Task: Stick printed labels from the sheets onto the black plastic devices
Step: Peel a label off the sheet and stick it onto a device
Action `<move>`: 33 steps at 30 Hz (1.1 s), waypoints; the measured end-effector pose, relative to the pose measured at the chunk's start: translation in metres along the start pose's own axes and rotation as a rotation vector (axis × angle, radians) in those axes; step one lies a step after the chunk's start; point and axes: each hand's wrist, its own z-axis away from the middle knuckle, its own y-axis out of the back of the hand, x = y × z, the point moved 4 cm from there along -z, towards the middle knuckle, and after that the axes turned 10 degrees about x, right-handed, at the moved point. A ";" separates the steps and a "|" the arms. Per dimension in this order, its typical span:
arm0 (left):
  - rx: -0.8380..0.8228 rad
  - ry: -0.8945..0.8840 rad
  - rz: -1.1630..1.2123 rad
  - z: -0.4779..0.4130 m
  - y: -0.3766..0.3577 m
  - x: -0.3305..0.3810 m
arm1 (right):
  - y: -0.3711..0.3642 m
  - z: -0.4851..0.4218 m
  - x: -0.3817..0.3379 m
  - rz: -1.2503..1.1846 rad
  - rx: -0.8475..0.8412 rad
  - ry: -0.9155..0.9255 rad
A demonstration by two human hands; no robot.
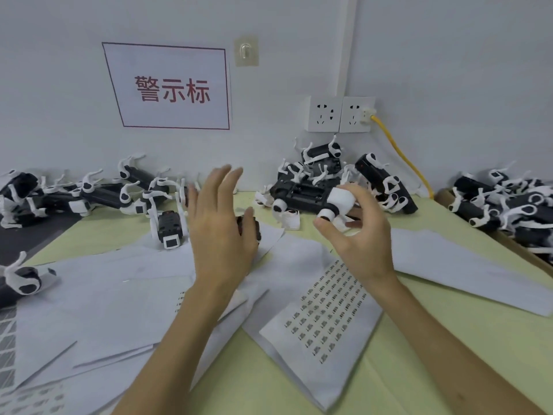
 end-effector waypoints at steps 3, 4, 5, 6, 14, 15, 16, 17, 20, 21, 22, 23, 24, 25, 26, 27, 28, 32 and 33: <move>-0.298 -0.101 0.241 0.004 -0.007 0.017 | -0.001 0.004 -0.006 0.032 -0.133 0.125; -0.471 -0.110 0.228 0.009 -0.016 0.021 | -0.001 0.006 -0.008 0.016 -0.169 0.159; -0.600 -0.123 0.177 0.015 -0.023 0.022 | -0.001 0.008 -0.009 -0.005 -0.197 0.179; -0.660 -0.128 0.122 0.020 -0.029 0.019 | -0.002 0.009 -0.010 -0.024 -0.224 0.184; -0.448 0.426 0.316 0.017 -0.023 -0.004 | -0.005 -0.001 -0.002 -0.235 -0.439 -0.125; -0.439 0.432 0.324 0.017 -0.024 -0.003 | -0.003 -0.003 -0.001 -0.197 -0.419 -0.121; -0.415 0.446 0.341 0.016 -0.024 -0.002 | -0.001 -0.005 0.000 -0.155 -0.397 -0.114; -0.379 0.480 0.361 0.015 -0.024 -0.003 | 0.000 -0.006 0.001 -0.114 -0.415 -0.109; -0.273 0.550 0.345 0.010 -0.019 -0.009 | -0.007 0.004 0.002 0.050 -0.772 -0.112; -0.249 0.575 0.354 0.008 -0.017 -0.010 | -0.010 0.011 0.004 0.129 -0.888 -0.106; -0.227 0.626 0.398 0.007 -0.016 -0.012 | -0.013 0.018 0.005 0.199 -0.963 -0.090; -0.204 0.695 0.493 0.005 -0.015 -0.014 | -0.017 0.024 0.005 0.247 -1.012 -0.066; -0.190 0.764 0.633 0.003 -0.013 -0.014 | -0.021 0.029 0.004 0.268 -1.049 -0.047; -0.201 0.822 0.793 0.001 -0.011 -0.014 | -0.024 0.033 0.004 0.274 -1.078 -0.038; -0.250 0.870 0.959 -0.002 -0.011 -0.012 | -0.025 0.036 0.004 0.284 -1.097 -0.038; -0.325 0.909 1.099 -0.003 -0.010 -0.009 | -0.025 0.036 0.004 0.298 -1.108 -0.049; -0.405 0.943 1.186 -0.003 -0.009 -0.006 | -0.023 0.035 0.005 0.301 -1.105 -0.076; -0.712 1.007 1.059 0.007 -0.014 -0.001 | -0.017 0.026 0.000 0.159 -0.968 -0.176; -0.783 0.985 0.961 0.010 -0.015 0.001 | -0.015 0.022 -0.003 0.111 -0.902 -0.167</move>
